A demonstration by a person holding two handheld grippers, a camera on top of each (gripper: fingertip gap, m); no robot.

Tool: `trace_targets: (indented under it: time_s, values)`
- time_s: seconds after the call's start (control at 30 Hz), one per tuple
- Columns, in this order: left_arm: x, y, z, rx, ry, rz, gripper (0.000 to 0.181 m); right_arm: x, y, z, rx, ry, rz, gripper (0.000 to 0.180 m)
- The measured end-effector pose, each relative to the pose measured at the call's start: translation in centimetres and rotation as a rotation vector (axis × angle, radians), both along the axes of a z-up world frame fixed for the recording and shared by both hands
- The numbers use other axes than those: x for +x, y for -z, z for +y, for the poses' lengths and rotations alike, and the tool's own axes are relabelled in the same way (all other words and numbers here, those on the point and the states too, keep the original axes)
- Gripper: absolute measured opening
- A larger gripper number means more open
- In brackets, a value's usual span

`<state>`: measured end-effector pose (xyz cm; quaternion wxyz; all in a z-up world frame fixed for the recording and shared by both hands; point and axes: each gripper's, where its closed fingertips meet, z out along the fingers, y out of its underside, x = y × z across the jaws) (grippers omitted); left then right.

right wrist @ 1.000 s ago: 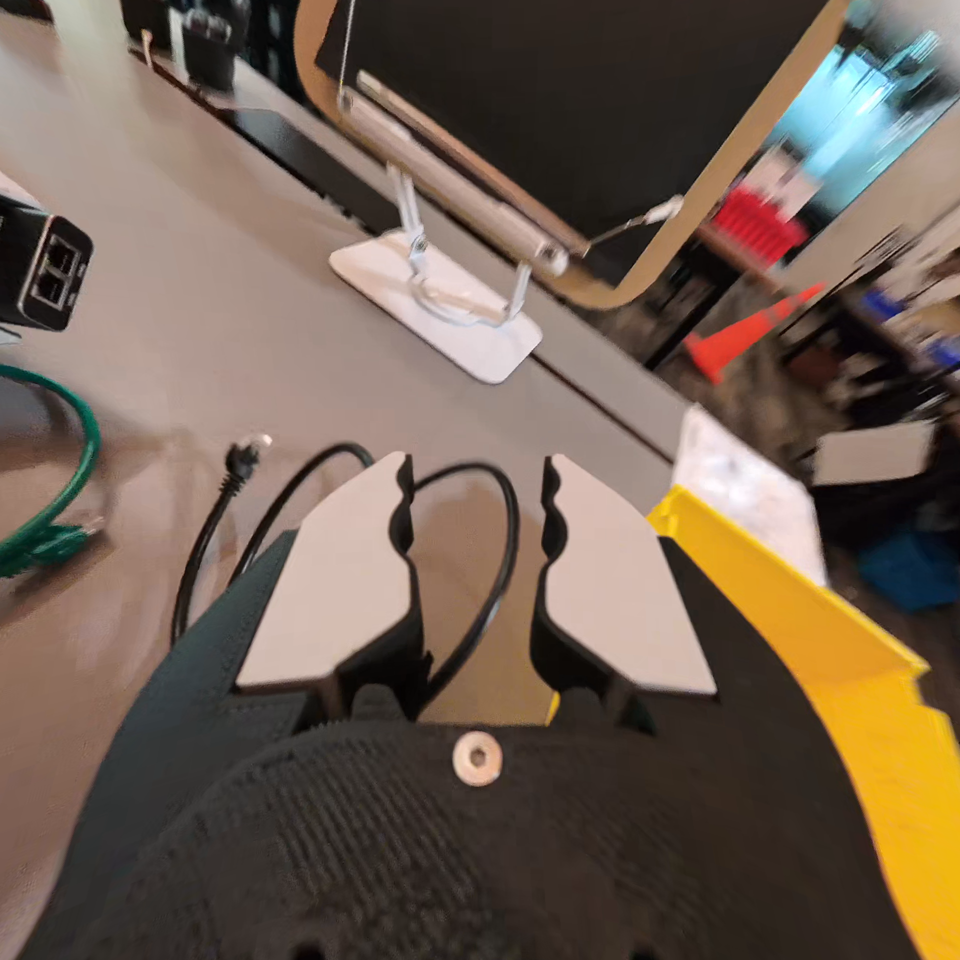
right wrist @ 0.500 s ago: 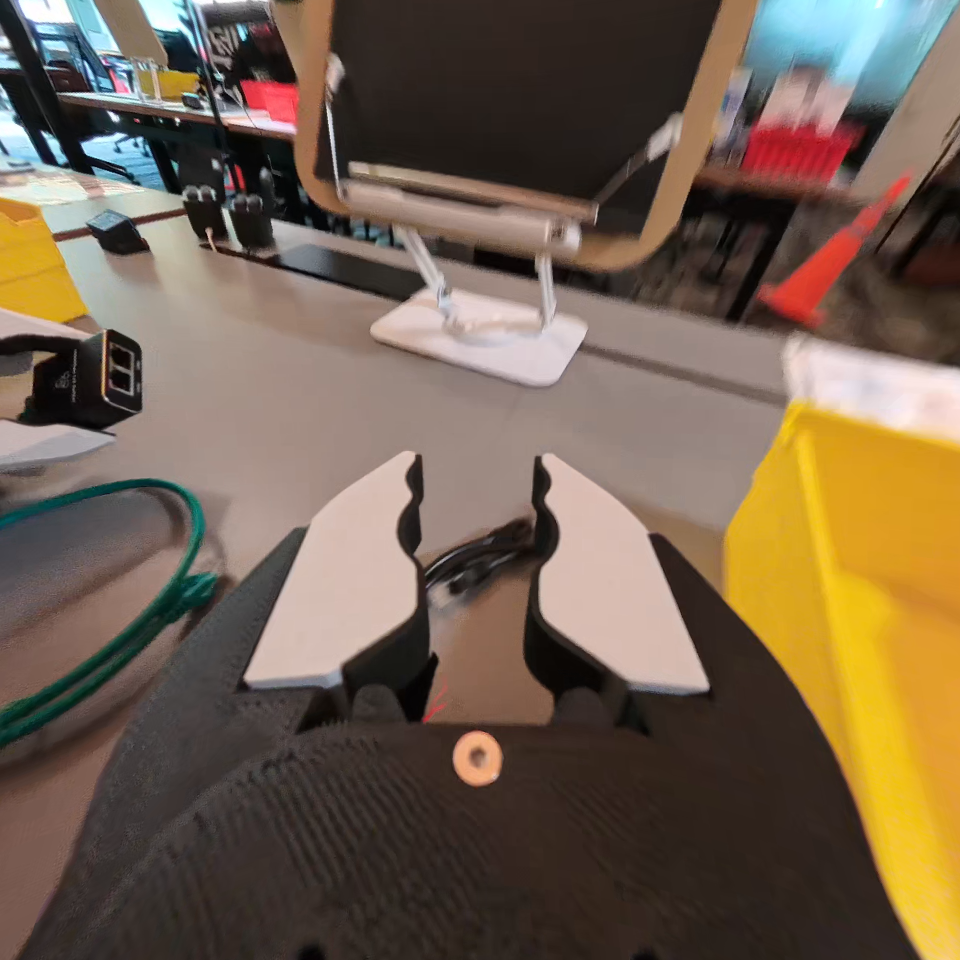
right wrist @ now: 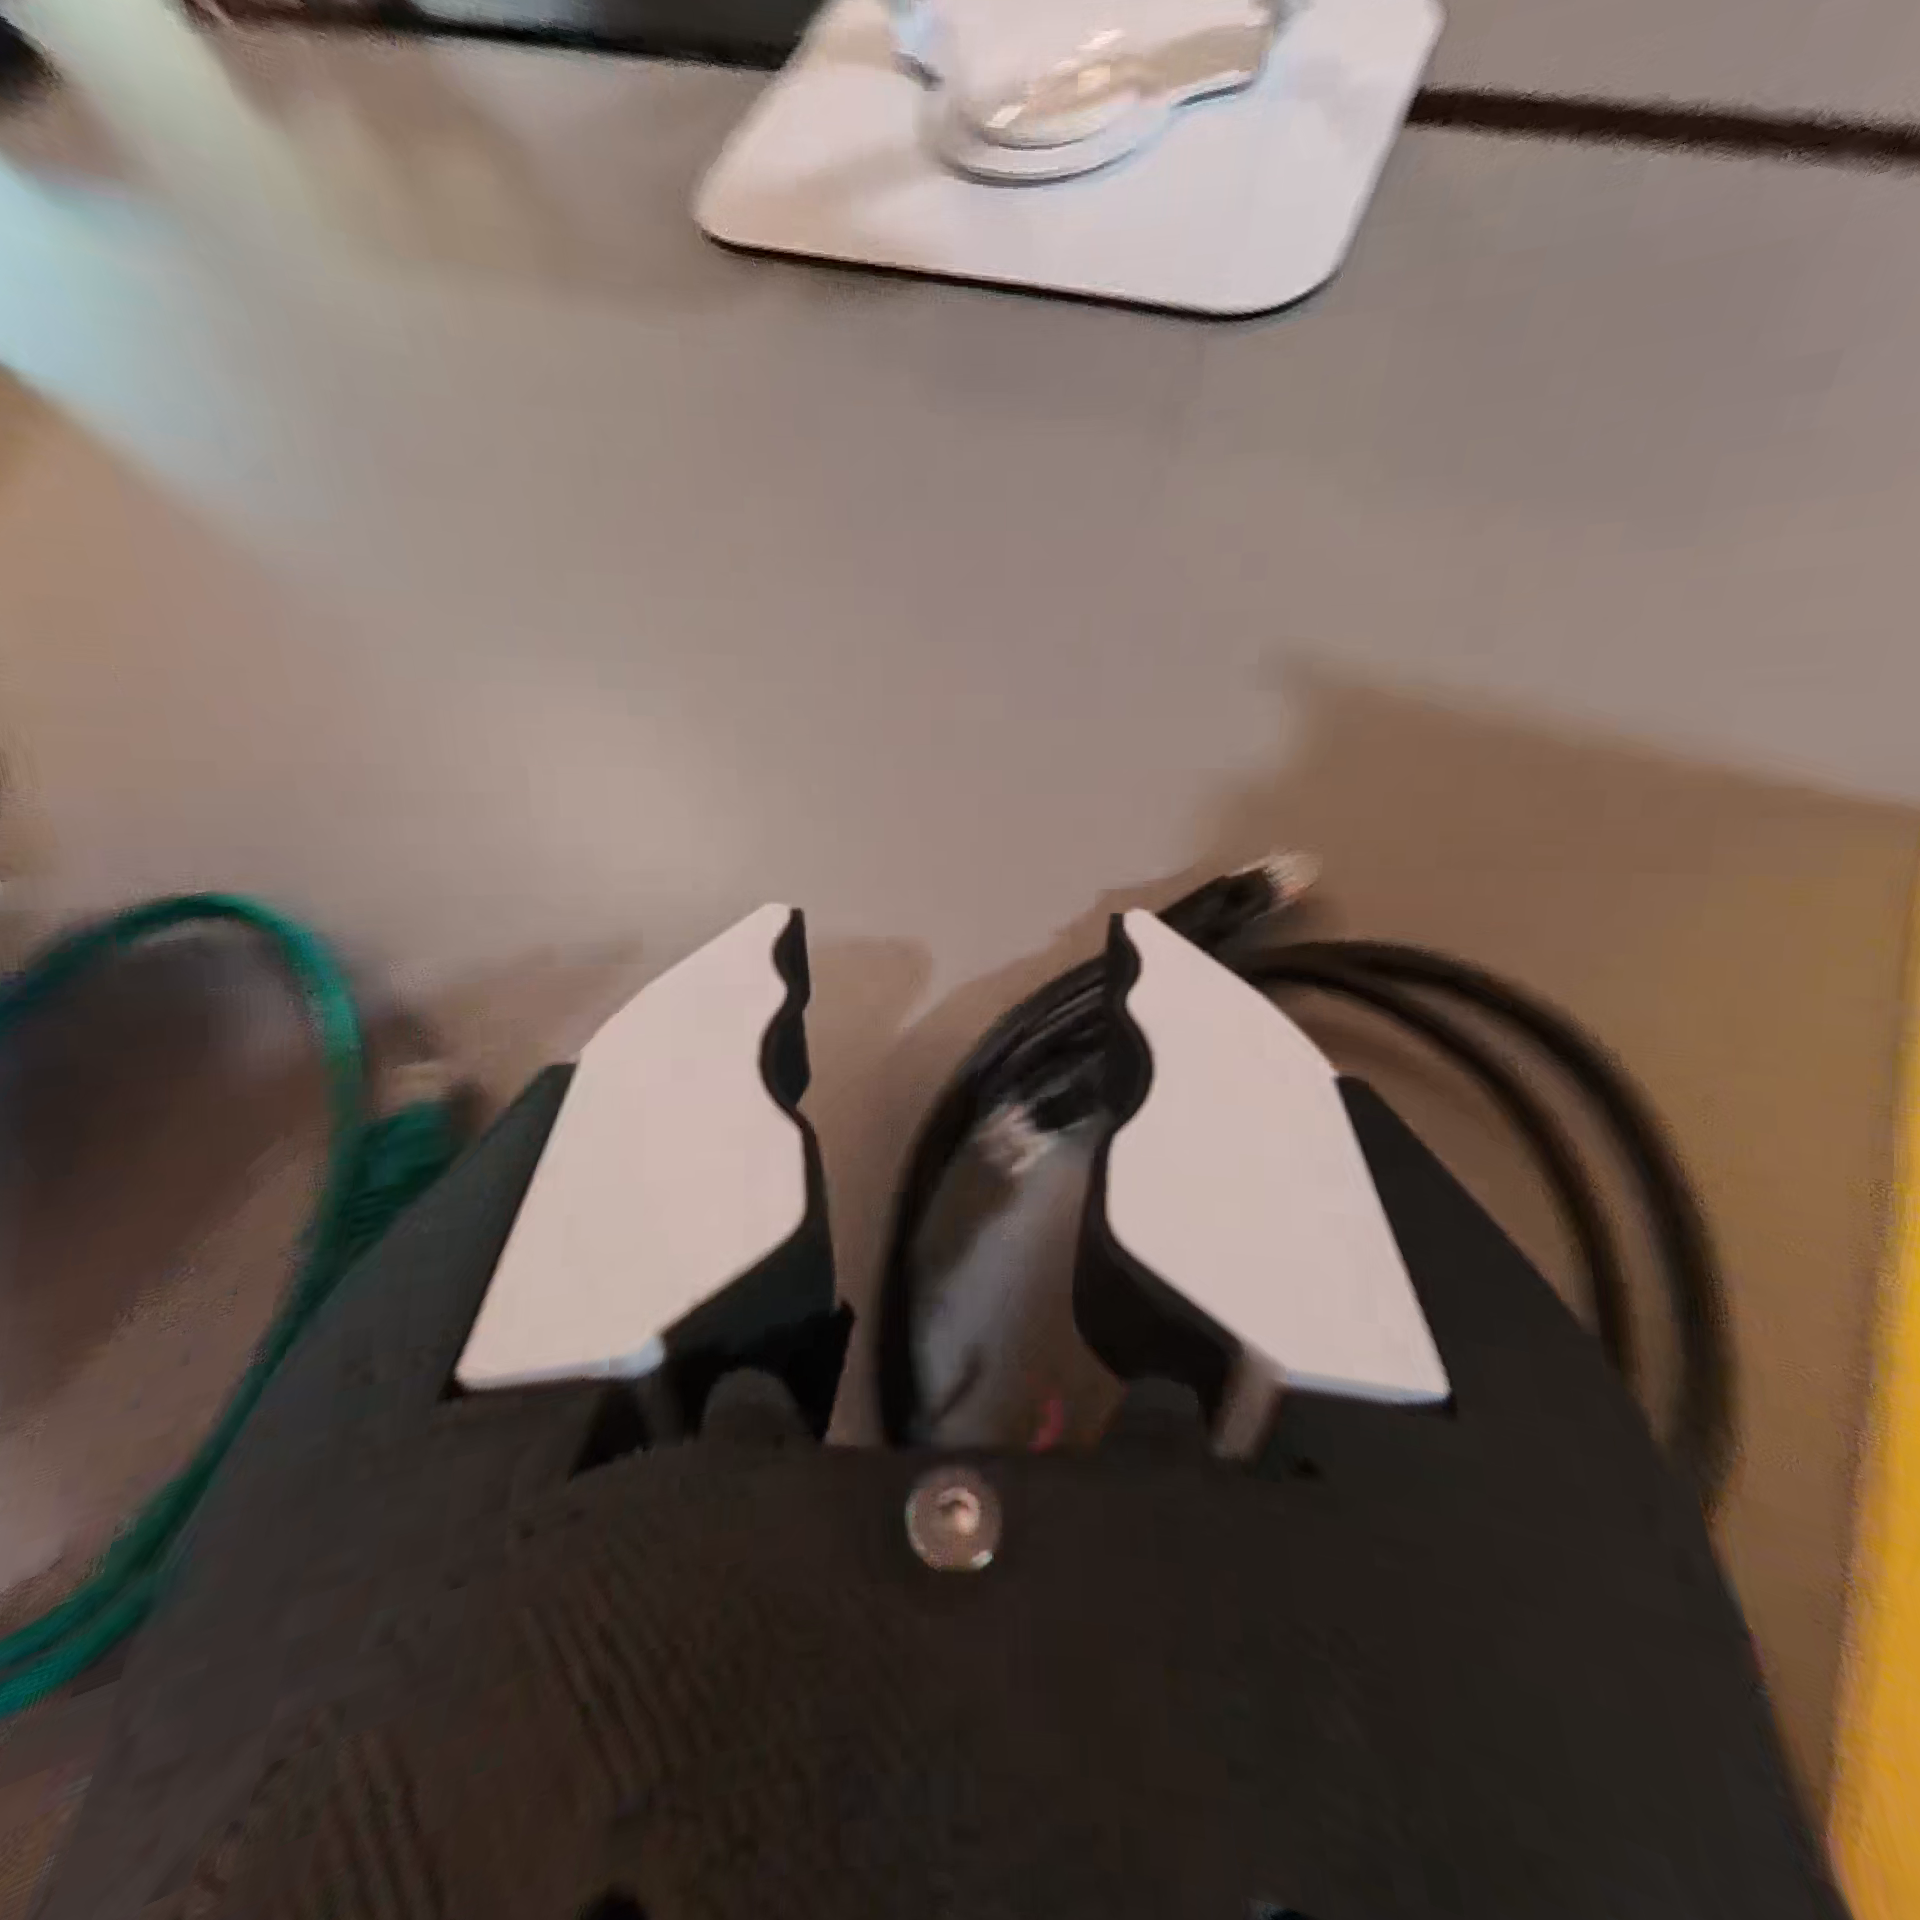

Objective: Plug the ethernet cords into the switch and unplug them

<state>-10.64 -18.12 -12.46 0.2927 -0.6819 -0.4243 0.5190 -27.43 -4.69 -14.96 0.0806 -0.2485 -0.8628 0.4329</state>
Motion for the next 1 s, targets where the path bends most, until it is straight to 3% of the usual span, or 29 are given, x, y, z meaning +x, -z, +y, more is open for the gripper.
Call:
trace_targets:
  time_s: [0.13, 0.2, 0.27, 0.3, 0.33, 0.47, 0.53, 0.63, 0.77, 0.83, 1.0]
  values:
    - [-0.3, 0.2, 0.0, -0.005, 0.001, -0.014, 0.063, -1.9, 3.1, 0.3, 0.218, -0.002, 0.062, 0.066]
    - [-0.6, 0.5, -0.2, -0.019, -0.005, -0.031, 0.063, -1.5, 3.7, 0.0, 0.202, -0.03, 0.041, 0.071]
    - [-0.8, 0.6, -0.2, -0.023, -0.005, -0.039, 0.063, 0.2, 3.8, -0.6, 0.19, -0.138, 0.014, 0.056]
    - [-0.8, 0.6, -0.3, -0.021, -0.006, -0.038, 0.063, 1.7, 3.7, -1.2, 0.173, -0.234, -0.002, 0.034]
    - [-0.8, 0.6, -0.3, -0.018, -0.007, -0.036, 0.063, 3.0, 3.7, -1.5, 0.168, -0.329, 0.007, 0.028]
    - [-0.7, 0.3, -0.5, 0.003, -0.011, -0.018, 0.062, 8.1, 2.7, -1.9, 0.141, -0.721, 0.198, 0.015]
    - [-0.7, 0.2, -0.5, 0.011, -0.009, -0.015, 0.062, 9.3, 2.1, -1.8, 0.129, -0.81, 0.326, 0.014]
    - [-0.7, 0.2, -0.5, 0.017, -0.002, -0.018, 0.062, 9.1, 1.4, -1.8, 0.112, -0.789, 0.4, 0.017]
    - [-0.7, 0.3, -0.3, 0.003, 0.01, -0.021, 0.062, 9.2, 0.4, -2.5, 0.035, -0.719, 0.305, 0.025]
    - [-0.7, 0.3, -0.2, 0.001, 0.014, -0.024, 0.062, 9.8, 0.2, -3.1, 0.011, -0.688, 0.262, 0.019]
    - [-0.7, 0.1, -0.1, 0.013, 0.024, -0.012, 0.062, 8.5, 2.6, -3.7, 0.215, -0.582, 0.398, 0.015]
